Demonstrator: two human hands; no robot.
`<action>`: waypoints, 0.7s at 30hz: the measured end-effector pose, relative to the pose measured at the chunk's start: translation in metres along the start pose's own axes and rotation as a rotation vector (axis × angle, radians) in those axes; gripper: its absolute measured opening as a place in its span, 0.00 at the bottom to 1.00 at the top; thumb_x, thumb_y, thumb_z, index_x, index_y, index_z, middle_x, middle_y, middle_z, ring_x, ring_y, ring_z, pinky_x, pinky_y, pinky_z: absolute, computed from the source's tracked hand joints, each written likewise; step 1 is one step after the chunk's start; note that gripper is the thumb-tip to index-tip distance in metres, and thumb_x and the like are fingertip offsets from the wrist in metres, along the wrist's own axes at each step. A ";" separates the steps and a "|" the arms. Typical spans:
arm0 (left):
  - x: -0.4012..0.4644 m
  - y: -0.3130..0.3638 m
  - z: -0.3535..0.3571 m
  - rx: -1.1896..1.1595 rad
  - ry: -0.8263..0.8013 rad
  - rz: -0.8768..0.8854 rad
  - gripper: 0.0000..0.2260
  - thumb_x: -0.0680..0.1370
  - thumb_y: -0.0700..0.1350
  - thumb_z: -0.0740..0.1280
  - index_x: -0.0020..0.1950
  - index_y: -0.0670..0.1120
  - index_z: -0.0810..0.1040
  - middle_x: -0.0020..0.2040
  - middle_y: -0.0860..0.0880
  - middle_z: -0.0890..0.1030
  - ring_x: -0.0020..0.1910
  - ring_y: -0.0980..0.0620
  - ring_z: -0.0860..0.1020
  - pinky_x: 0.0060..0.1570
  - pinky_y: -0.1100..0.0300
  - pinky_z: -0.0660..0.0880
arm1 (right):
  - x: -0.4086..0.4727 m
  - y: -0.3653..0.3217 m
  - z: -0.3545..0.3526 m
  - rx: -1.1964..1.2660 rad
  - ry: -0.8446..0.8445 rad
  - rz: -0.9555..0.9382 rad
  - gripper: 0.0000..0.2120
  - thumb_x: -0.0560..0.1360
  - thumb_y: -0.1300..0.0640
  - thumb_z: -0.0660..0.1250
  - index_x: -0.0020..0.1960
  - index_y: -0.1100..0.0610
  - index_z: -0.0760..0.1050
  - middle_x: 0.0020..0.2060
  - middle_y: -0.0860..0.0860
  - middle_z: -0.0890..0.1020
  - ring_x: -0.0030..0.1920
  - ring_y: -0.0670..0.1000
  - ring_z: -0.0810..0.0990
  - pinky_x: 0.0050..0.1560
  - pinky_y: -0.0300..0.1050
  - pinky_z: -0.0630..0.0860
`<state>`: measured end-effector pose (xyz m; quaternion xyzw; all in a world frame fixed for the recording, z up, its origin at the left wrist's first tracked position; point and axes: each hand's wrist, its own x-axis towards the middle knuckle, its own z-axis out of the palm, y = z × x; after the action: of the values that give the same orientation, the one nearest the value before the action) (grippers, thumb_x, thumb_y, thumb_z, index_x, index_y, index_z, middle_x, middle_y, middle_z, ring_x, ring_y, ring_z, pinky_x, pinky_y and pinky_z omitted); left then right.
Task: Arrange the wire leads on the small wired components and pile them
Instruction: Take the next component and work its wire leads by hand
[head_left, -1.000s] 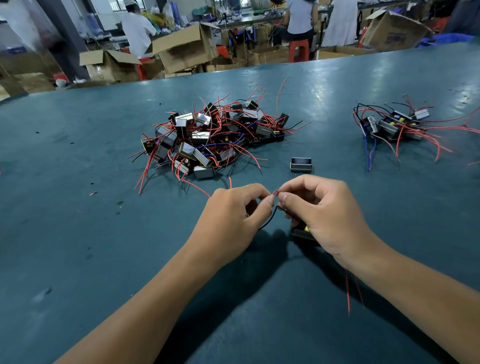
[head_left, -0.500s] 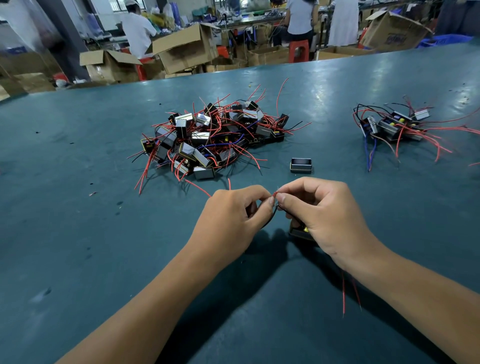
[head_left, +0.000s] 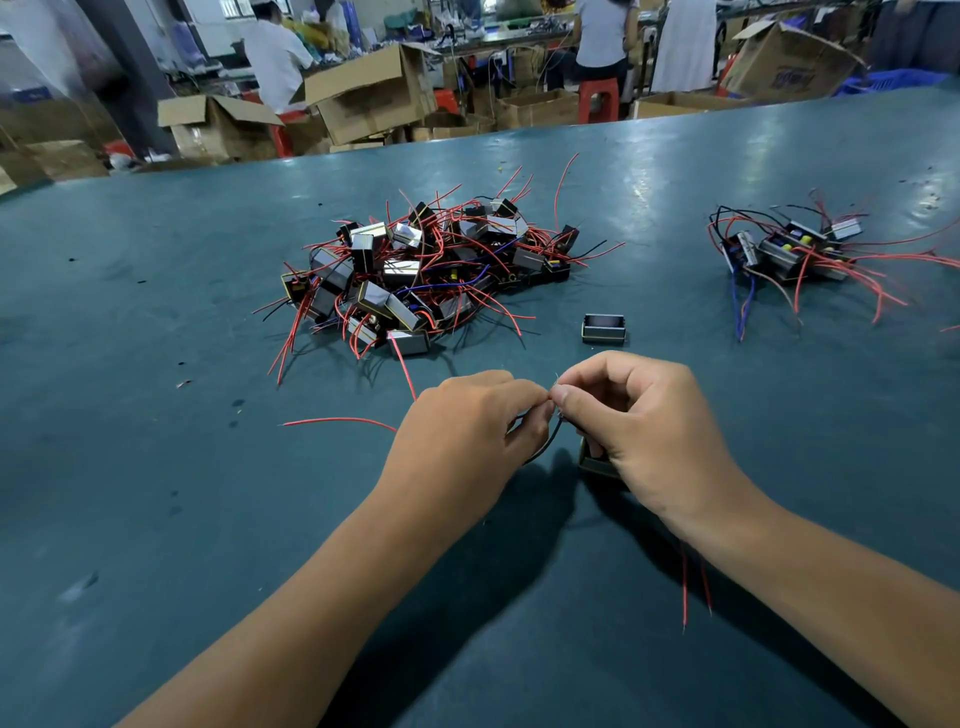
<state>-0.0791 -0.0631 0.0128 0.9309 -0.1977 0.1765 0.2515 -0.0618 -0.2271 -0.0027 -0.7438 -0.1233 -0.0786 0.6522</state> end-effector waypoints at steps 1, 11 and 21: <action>0.000 0.000 0.000 0.014 -0.006 0.010 0.10 0.82 0.46 0.66 0.46 0.43 0.82 0.35 0.50 0.75 0.37 0.45 0.74 0.39 0.45 0.73 | 0.000 0.000 0.000 -0.023 0.003 -0.004 0.06 0.74 0.62 0.72 0.39 0.55 0.81 0.23 0.41 0.77 0.24 0.40 0.72 0.29 0.32 0.67; 0.002 -0.005 -0.007 -0.159 0.060 -0.038 0.07 0.79 0.45 0.70 0.56 0.50 0.81 0.42 0.55 0.75 0.34 0.57 0.70 0.39 0.60 0.67 | 0.004 0.003 -0.002 -0.025 -0.060 0.010 0.07 0.75 0.62 0.71 0.39 0.55 0.79 0.24 0.43 0.75 0.25 0.42 0.69 0.29 0.36 0.66; 0.002 -0.006 -0.008 -0.096 0.110 0.063 0.06 0.77 0.47 0.67 0.50 0.50 0.84 0.42 0.55 0.76 0.37 0.58 0.72 0.38 0.54 0.73 | 0.005 0.005 -0.005 0.003 -0.112 0.004 0.06 0.76 0.62 0.70 0.40 0.56 0.80 0.25 0.45 0.76 0.26 0.43 0.70 0.28 0.37 0.67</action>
<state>-0.0767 -0.0541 0.0175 0.9001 -0.2210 0.2253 0.3005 -0.0555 -0.2324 -0.0051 -0.7463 -0.1584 -0.0354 0.6455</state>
